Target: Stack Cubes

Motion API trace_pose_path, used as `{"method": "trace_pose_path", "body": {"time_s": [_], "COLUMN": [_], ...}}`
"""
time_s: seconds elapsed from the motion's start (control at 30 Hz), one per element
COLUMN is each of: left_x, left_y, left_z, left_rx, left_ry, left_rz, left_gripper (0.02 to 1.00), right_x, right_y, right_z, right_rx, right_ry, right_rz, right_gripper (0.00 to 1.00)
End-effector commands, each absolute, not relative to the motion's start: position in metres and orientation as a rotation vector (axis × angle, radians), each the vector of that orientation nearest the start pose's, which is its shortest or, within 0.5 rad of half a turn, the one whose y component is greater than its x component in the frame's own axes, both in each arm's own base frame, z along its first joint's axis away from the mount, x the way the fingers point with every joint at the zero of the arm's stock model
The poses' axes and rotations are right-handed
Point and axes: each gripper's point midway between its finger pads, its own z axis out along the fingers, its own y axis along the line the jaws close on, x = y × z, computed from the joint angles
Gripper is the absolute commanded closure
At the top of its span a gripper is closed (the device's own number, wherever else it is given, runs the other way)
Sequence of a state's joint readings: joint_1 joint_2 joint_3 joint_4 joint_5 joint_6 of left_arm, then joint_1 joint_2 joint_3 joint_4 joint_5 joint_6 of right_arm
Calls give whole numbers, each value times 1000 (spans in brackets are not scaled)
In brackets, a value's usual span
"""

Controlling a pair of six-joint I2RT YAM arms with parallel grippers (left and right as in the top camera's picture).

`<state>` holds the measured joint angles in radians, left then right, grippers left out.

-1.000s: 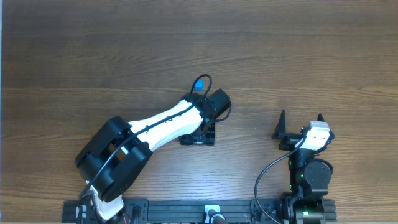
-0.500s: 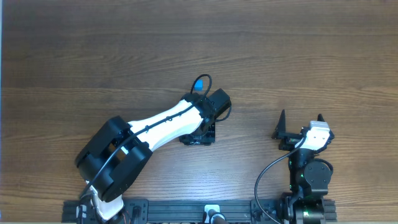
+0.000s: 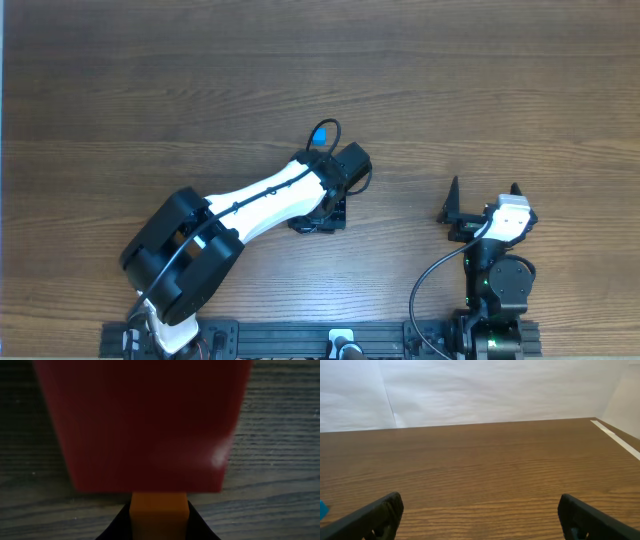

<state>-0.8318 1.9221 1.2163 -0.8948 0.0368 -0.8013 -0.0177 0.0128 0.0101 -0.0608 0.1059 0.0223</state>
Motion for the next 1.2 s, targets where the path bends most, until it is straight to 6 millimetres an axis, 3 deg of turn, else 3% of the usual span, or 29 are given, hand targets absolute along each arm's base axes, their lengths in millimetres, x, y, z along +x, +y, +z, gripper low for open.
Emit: {"method": "trace_pose_path", "body": {"time_s": [0.03, 0.3, 0.5, 1.2], "left_x": [222, 234, 256, 284], "left_y": [-245, -240, -241, -243], "left_z": [30, 92, 118, 88], "left_rx": [45, 45, 34, 74], "left_ry": [3139, 3077, 3017, 3074], "left_rz": [-60, -125, -143, -67], "left_gripper": [980, 978, 980, 980], "right_x": [245, 245, 245, 245], "right_y": [-20, -20, -20, -20], "right_z": [159, 159, 159, 159], "right_rx": [99, 99, 99, 99], "right_ry": [1633, 1633, 1633, 1633], "right_rz": [-76, -76, -76, -76], "right_gripper": [7, 7, 7, 7]}}
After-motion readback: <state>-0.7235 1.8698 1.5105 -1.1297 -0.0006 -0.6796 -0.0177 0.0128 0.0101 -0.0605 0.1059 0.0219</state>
